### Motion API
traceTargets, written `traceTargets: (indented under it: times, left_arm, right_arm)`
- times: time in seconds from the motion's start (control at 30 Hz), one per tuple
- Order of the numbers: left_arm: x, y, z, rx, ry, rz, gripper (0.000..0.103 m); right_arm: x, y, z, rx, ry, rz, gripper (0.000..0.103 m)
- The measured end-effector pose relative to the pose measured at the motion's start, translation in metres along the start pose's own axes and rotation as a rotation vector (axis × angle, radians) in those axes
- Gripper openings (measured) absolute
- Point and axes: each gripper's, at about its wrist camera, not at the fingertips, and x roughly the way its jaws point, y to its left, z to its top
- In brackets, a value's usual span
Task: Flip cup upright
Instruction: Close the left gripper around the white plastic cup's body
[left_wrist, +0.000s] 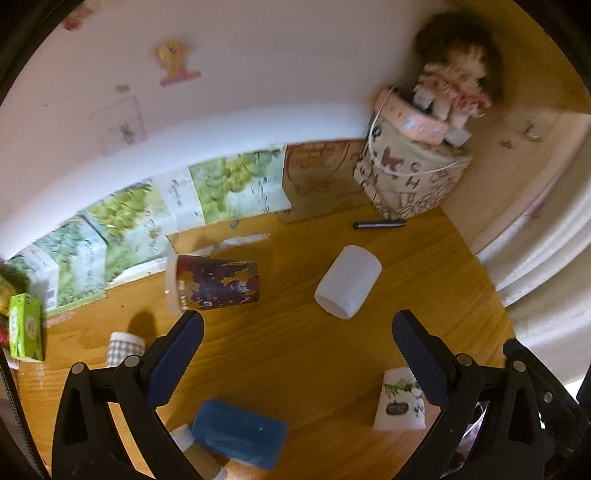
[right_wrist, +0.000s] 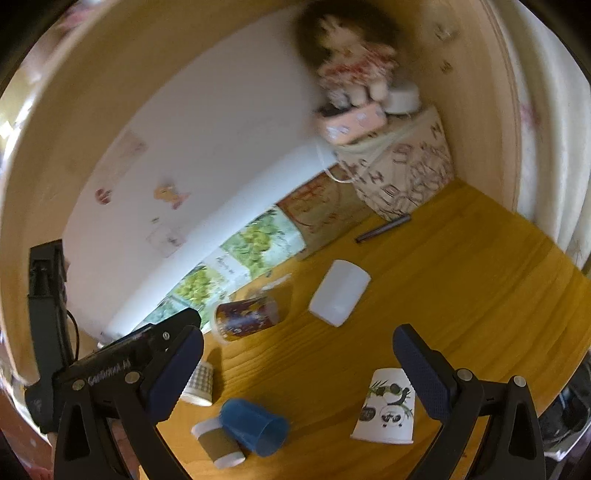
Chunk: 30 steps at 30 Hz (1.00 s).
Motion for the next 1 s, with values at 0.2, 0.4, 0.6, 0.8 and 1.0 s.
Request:
traceTargets:
  times: [0.2,0.4,0.6,0.8,1.0]
  left_arm:
    - [0.056,-0.01,0.02,0.095,0.071,0.017,0.102]
    - [0.095,-0.032,0.031,0.188,0.123,-0.034,0.102]
    - [0.128,-0.056,0.042,0.275,0.179,-0.066,0.102]
    - [0.163,-0.069,0.049,0.303,0.251,-0.081,0.102]
    - [0.194,-0.076,0.05,0.311,0.334,-0.111,0.102]
  right_arm:
    - [0.03,-0.03,0.007,0.101,0.028,-0.025,0.103]
    - [0.056,-0.049,0.006,0.151,0.048,-0.063,0.103]
    - [0.077,-0.065,-0.001,0.216,0.081,-0.069,0.103]
    - [0.094,-0.071,-0.01,0.238,0.119,-0.086,0.103]
    - [0.1,-0.075,-0.014,0.209,0.139,-0.128,0.103]
